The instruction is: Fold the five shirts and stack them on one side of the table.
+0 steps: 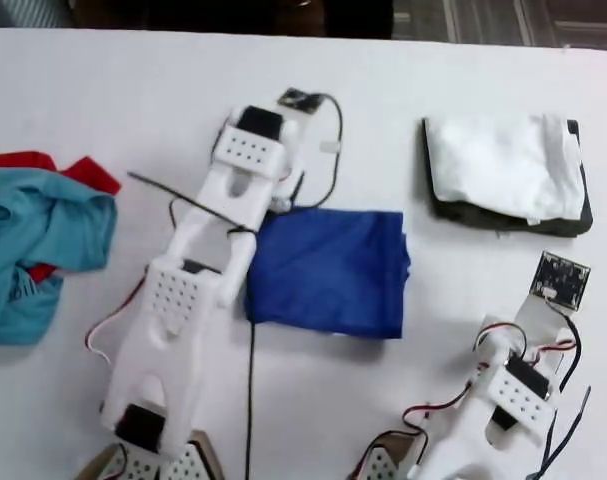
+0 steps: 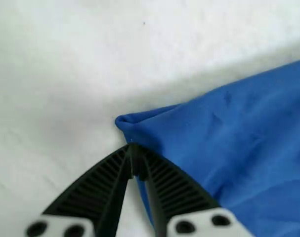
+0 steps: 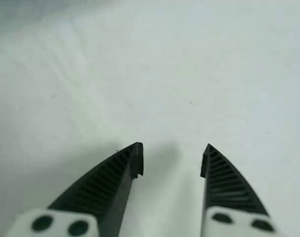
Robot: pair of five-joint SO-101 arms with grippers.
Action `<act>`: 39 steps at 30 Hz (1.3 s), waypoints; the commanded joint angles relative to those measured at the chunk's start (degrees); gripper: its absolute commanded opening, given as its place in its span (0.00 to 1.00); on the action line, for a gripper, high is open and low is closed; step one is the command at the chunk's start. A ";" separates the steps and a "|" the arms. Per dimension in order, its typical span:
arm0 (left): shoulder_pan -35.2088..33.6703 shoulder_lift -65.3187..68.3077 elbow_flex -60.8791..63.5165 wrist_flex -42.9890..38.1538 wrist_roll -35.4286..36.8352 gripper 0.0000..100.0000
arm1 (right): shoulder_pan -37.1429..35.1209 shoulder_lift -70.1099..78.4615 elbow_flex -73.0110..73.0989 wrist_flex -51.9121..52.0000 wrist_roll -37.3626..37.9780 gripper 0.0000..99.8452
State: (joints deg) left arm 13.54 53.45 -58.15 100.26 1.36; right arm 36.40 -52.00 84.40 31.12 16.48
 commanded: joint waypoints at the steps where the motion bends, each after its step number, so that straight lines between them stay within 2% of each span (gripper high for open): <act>1: 0.44 -3.87 -6.37 1.85 0.18 0.03 | -0.40 -1.36 -0.35 -1.10 -0.35 0.19; 5: 2.20 -3.69 -6.37 1.93 0.44 0.03 | -0.40 -1.36 -0.35 -1.10 -0.35 0.19; 12: 6.68 -3.16 2.42 1.05 2.37 0.03 | -0.40 -1.36 -0.35 -1.10 -0.35 0.19; 20: -3.34 -3.16 8.84 -10.46 1.85 0.03 | -0.40 -1.36 -0.35 -1.10 -0.35 0.19; 22: -3.96 -3.16 9.10 -11.34 -0.44 0.03 | -0.40 -1.36 -0.35 -1.10 -0.35 0.19; 29: -1.23 -3.87 8.48 -9.14 -0.70 0.03 | -0.40 -1.36 -0.35 -1.10 -0.35 0.19; 34: 2.29 -3.78 6.73 -3.87 -0.62 0.03 | -0.40 -1.36 -0.35 -1.10 -0.35 0.19; 39: 7.38 -3.78 -3.38 1.41 1.14 0.03 | -0.40 -1.36 -0.35 -1.10 -0.35 0.19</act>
State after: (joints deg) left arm 17.76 53.45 -54.11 98.95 1.63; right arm 36.40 -52.00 84.40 31.12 16.48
